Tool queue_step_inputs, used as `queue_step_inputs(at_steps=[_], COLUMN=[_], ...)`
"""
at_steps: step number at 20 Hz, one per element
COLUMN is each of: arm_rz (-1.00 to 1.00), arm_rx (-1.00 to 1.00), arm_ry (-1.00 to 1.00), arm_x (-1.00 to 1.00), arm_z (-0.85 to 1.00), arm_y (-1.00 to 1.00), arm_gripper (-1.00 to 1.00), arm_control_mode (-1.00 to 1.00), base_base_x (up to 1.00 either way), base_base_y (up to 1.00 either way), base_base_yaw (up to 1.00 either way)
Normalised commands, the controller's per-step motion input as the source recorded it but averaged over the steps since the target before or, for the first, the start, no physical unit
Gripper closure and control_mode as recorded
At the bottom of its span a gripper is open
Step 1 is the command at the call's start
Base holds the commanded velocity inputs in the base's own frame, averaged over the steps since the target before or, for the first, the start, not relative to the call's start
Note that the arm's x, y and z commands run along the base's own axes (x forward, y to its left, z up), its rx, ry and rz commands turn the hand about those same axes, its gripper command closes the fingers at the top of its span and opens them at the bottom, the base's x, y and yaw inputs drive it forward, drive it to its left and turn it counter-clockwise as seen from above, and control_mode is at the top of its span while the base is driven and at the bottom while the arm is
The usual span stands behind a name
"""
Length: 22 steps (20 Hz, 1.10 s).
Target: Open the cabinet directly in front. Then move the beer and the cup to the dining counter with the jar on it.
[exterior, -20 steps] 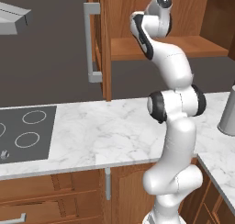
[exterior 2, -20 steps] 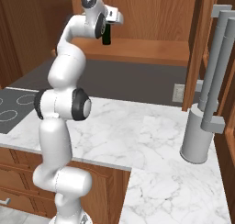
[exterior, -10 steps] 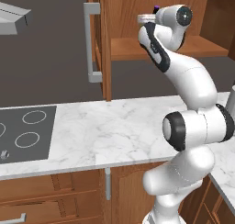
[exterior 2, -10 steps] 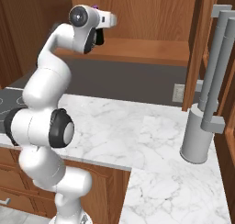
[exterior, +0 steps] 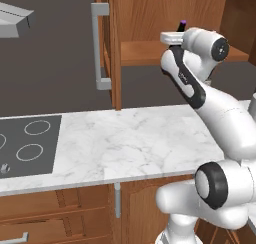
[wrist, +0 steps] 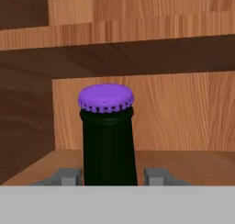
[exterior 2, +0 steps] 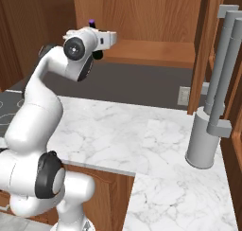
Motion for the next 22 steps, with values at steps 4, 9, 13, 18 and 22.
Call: queue_step_inputs(at_steps=[4,9,13,18,22], arm_rz=[0.00,0.00,0.00,0.00,0.00], arm_rx=[0.01,0.00,0.00,0.00,0.00], arm_ry=[0.00,0.04,0.14,0.12,0.00], arm_x=[-1.00,-1.00,-0.75,-0.54,-0.26], arm_z=[0.00,0.00,-0.24,-0.41,-0.37], arm_y=[0.00,0.00,0.00,0.00,0.01], arm_gripper=[1.00,1.00,1.00,1.00,1.00], arm_control_mode=[-1.00,-1.00,-1.00,-1.00,-1.00], base_base_x=[0.00,0.00,0.00,0.00,0.00], base_base_y=[0.00,0.00,0.00,0.00,0.00], base_base_yaw=[0.00,0.00,0.00,0.00,0.00])
